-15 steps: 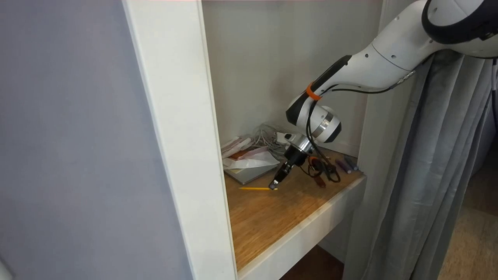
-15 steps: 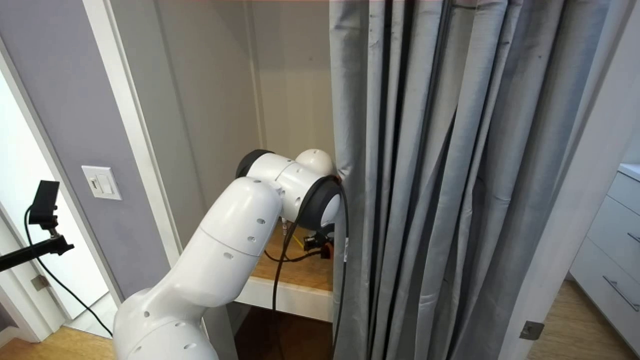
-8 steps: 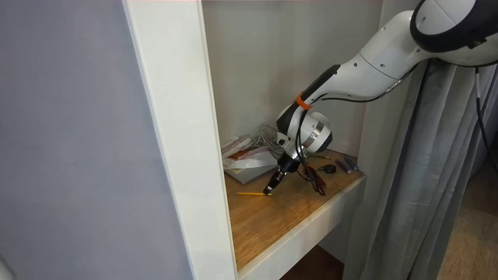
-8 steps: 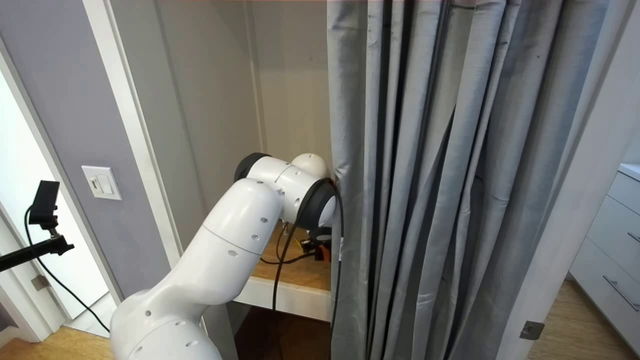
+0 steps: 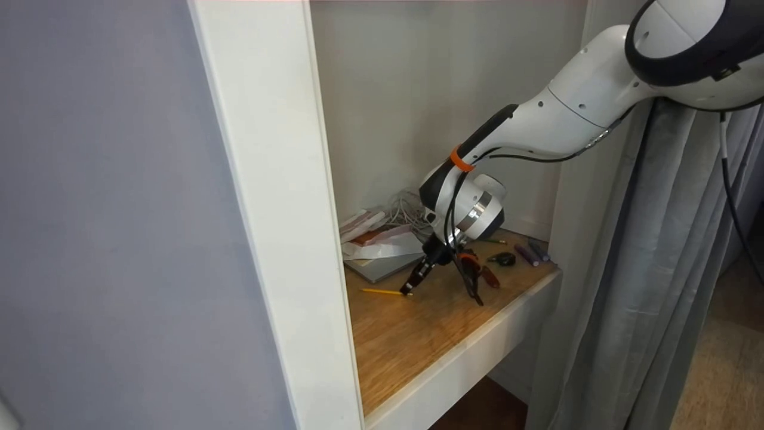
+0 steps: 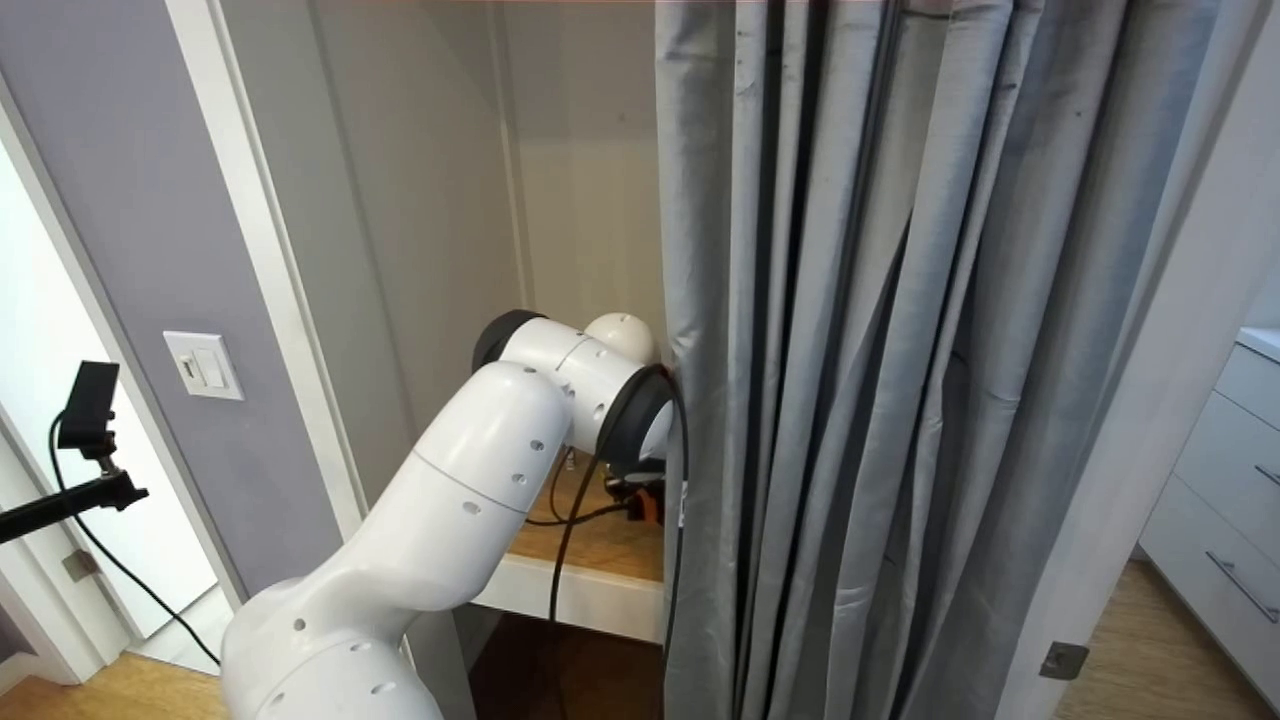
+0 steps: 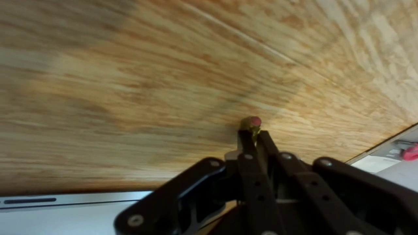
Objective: Move the yellow pencil from the right to the left side of the bench
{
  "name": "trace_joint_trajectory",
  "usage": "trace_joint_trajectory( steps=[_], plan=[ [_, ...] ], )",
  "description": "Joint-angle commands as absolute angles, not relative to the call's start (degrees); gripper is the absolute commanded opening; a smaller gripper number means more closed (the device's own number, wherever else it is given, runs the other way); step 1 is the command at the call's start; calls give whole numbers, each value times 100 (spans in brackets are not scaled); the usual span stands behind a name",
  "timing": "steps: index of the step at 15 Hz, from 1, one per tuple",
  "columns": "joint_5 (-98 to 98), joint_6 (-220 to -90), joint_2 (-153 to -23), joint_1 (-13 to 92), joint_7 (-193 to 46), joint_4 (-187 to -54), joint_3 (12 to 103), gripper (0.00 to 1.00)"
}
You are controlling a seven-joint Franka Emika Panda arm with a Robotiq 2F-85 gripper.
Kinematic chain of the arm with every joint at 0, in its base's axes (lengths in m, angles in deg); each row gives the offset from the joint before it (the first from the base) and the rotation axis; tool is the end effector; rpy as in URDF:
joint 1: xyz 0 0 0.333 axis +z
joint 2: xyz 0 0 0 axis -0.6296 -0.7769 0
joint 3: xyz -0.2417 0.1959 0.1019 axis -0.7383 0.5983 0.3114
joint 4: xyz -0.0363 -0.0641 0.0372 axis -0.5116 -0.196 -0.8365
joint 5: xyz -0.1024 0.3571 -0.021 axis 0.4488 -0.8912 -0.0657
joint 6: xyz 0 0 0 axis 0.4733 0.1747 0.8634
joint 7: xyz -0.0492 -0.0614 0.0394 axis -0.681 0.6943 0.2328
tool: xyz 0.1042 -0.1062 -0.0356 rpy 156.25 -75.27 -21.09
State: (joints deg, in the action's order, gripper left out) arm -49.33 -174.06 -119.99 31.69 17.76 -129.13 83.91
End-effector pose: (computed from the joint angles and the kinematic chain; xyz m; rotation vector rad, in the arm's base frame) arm 0.6458 0.1485 0.1042 -2.3292 -1.1174 -0.5648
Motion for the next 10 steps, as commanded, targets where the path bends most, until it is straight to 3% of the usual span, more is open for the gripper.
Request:
trace_joint_trajectory(
  steps=[1, 2, 3, 10],
  plan=[
    [-5111, -17700, -12219, 3095, 1848, -12721, 8576, 5],
    [-5070, -17644, -12222, 3095, 1820, -12712, 8582, 25],
    [-5047, -17630, -12222, 3094, 1829, -12707, 8593, 34],
    [-4963, -18008, -11550, 2986, 1982, -13187, 8687, 81]
  ],
)
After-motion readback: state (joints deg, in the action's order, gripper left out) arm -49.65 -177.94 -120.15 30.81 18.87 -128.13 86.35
